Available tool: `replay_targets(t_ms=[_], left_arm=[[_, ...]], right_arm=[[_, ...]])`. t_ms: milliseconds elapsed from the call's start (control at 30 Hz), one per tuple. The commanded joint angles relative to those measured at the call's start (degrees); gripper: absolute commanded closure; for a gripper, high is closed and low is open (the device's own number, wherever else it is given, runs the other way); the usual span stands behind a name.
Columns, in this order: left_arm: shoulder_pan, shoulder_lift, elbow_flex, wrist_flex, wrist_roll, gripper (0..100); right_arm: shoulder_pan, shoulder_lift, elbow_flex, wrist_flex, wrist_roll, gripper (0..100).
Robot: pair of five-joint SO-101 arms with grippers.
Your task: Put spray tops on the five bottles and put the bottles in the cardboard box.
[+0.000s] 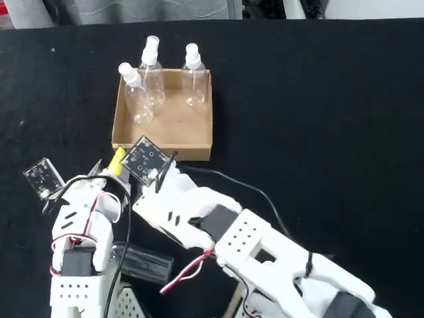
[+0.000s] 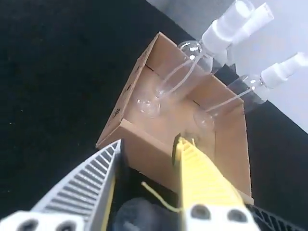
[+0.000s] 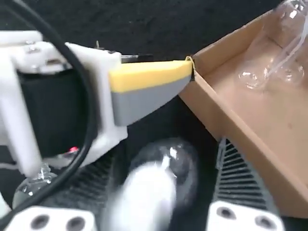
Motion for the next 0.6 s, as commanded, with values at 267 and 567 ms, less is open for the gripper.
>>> replay_targets(t_ms=[267,567], left_arm=[[-1.54,-0.18,1.19,-0.26,0.62,84],[-6.2,-0.35,1.19,-0.35,2.64,84]], right_arm=[[0.35,0.48,-5.14,-0.44,0.0,74.0],[1.41,2.07,-7.08,-2.2,2.81,74.0]])
